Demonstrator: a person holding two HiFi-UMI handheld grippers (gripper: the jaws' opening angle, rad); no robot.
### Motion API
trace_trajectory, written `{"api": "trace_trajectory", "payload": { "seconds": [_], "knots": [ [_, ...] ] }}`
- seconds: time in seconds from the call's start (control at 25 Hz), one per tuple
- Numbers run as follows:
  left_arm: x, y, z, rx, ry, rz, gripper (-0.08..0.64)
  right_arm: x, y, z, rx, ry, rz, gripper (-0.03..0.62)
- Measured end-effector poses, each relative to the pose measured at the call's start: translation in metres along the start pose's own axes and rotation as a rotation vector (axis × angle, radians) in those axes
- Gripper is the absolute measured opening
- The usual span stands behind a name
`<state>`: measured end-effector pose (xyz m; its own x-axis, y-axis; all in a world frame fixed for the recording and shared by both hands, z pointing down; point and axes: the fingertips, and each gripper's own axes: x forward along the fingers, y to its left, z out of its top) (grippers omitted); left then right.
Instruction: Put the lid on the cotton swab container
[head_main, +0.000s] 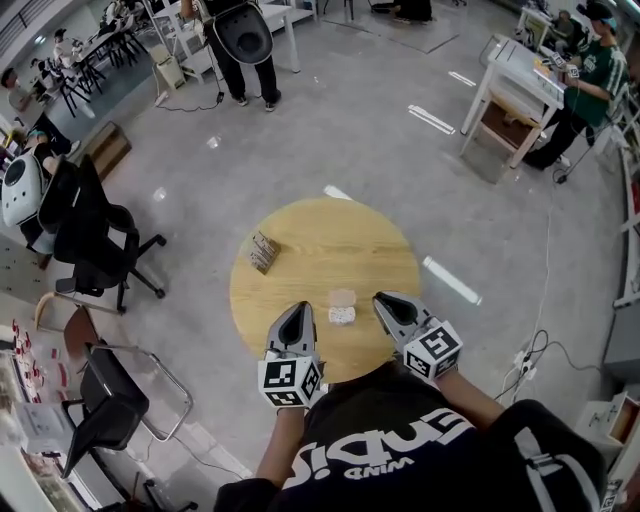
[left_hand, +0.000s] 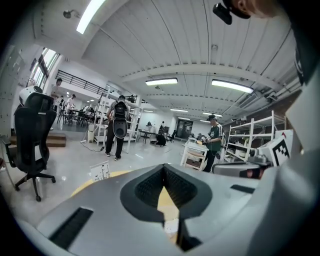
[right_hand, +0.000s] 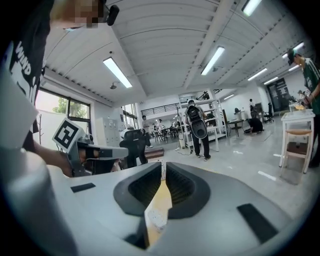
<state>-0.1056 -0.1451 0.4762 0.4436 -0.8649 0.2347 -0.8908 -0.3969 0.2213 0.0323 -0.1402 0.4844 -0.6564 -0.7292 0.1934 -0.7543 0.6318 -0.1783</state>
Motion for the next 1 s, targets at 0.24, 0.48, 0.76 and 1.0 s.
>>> {"api": "trace_trajectory", "payload": {
  "seconds": [0.24, 0.48, 0.76, 1.0],
  "knots": [
    [0.008, -0.006, 0.006, 0.012, -0.020, 0.024, 0.011, 0.008, -0.011, 0.002, -0.050, 0.000, 0.058, 0.110],
    [0.015, -0.007, 0.002, 0.016, -0.029, 0.050, 0.011, 0.018, -0.016, -0.009, -0.038, 0.019, 0.160, 0.361],
    [0.015, -0.010, -0.003, 0.007, -0.011, 0.062, 0.011, 0.025, -0.010, -0.033, -0.026, 0.110, 0.252, 0.377],
    [0.023, -0.009, -0.001, 0.012, -0.008, 0.072, 0.011, 0.041, -0.005, -0.065, -0.074, 0.195, 0.316, 0.377]
  ]
}}
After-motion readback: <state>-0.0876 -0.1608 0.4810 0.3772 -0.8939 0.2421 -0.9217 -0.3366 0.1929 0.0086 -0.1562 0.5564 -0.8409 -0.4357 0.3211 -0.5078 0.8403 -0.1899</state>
